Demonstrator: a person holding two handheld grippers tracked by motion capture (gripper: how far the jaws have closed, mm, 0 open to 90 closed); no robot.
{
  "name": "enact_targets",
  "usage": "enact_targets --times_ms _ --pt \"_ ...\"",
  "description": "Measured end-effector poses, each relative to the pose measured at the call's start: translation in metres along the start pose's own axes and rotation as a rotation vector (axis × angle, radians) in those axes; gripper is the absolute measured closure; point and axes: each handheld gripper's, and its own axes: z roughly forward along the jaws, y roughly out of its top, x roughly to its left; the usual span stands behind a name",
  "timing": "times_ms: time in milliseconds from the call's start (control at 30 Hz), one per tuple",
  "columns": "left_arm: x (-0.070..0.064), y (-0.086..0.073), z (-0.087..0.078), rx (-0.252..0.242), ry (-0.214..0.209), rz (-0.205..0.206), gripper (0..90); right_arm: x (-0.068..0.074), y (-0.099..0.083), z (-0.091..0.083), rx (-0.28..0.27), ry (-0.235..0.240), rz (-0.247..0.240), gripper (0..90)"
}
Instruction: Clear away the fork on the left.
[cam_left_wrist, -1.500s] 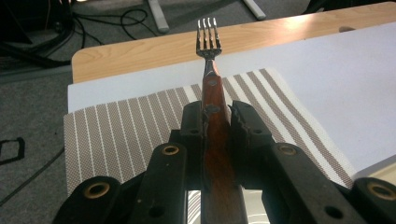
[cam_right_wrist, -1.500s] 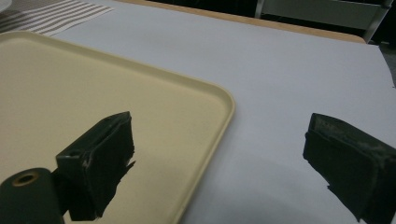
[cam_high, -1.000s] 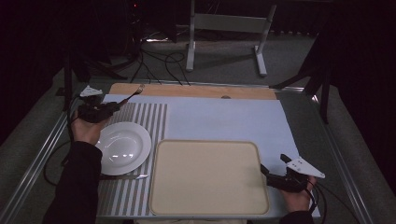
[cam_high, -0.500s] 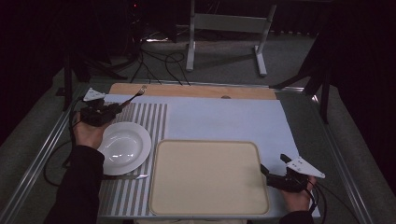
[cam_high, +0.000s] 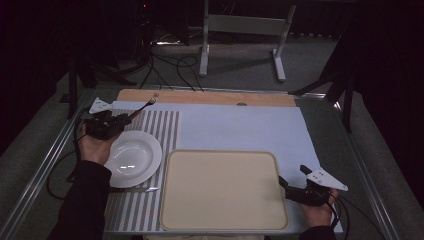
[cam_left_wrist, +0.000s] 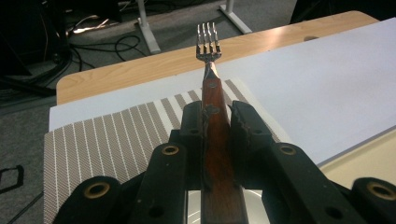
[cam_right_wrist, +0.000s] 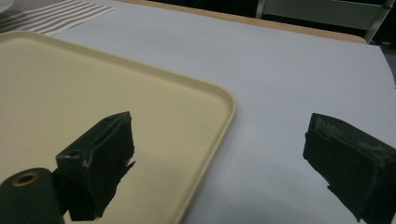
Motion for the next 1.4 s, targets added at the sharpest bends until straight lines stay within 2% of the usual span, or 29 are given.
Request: enact_targets --times_ms 767,1233,1400 --pt "-0.026 -0.015 -0.005 -0.015 0.014 0.006 76.5 0.0 0.0 0.0 -0.001 0.0 0.001 8.4" --pt "-0.04 -0.026 -0.006 -0.026 0.006 0.001 76.5 0.0 0.0 0.0 0.0 0.003 -0.003 8.4" --pt "-0.047 -0.029 -0.006 -0.023 0.006 0.013 76.5 0.0 0.0 0.001 -0.001 0.004 0.0 8.4"
